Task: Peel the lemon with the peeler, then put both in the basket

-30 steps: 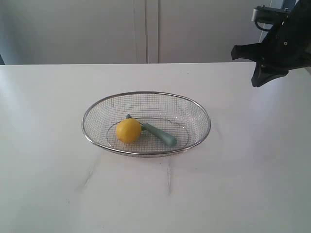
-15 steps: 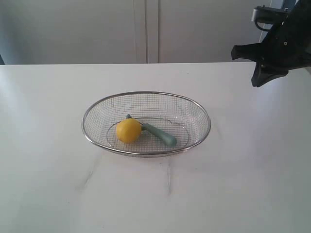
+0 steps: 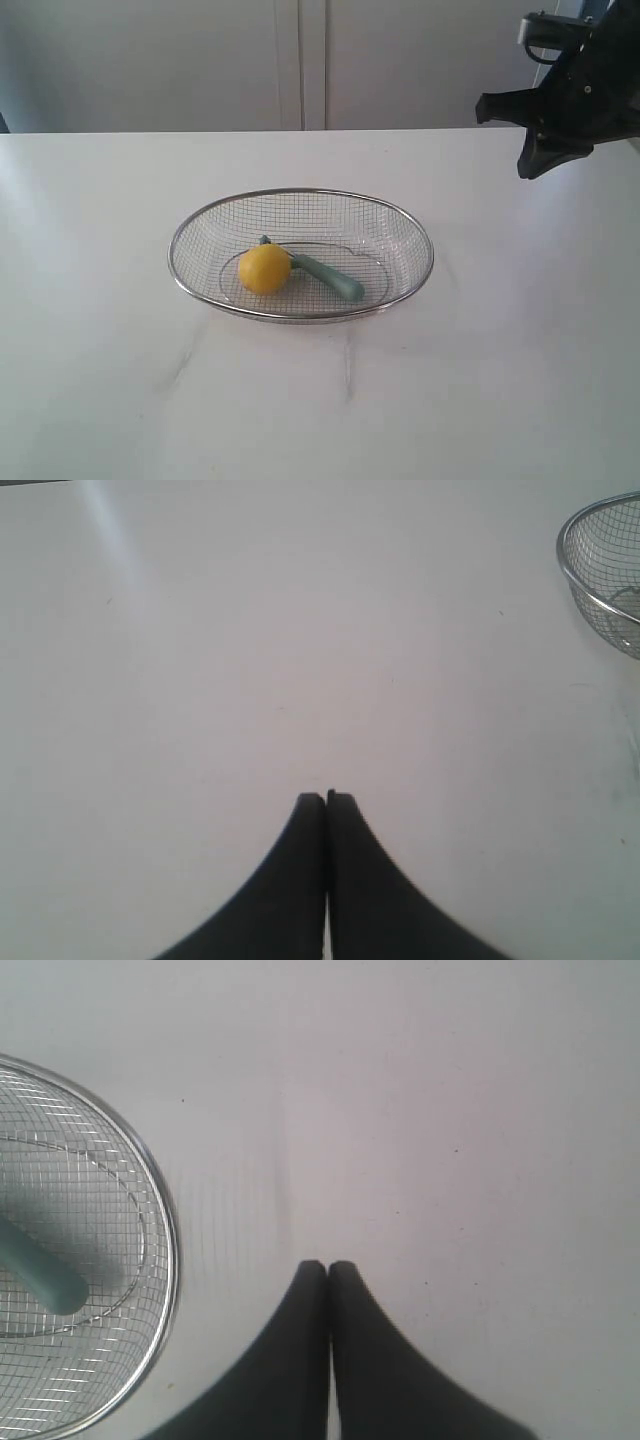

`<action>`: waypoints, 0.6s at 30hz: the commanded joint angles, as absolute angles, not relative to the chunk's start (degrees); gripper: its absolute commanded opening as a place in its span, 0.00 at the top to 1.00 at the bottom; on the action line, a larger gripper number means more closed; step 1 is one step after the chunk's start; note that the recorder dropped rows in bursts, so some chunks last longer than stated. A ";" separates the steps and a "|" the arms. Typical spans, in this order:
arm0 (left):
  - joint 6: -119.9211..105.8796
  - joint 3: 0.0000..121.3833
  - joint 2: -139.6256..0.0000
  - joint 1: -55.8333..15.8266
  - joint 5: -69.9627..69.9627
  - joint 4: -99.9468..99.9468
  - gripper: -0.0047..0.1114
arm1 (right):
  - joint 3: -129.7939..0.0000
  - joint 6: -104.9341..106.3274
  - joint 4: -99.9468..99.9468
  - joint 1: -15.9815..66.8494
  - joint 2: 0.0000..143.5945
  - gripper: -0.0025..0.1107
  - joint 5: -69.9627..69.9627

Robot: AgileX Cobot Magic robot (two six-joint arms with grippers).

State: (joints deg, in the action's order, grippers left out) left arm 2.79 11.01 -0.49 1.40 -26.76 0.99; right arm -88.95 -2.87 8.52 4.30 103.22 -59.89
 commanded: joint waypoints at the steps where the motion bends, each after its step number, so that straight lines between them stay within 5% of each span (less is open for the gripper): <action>1: 2.77 10.62 0.00 1.64 -26.53 0.87 0.96 | -88.68 -2.98 8.00 4.00 102.66 0.98 -59.47; 18: 2.77 0.00 0.00 1.64 -19.30 1.12 0.96 | -88.68 -2.98 8.00 4.00 102.66 0.98 -59.25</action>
State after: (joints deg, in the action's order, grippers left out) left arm 2.68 0.56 -0.23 1.40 -19.11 1.15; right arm -88.95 -2.87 8.52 4.30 103.22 -59.55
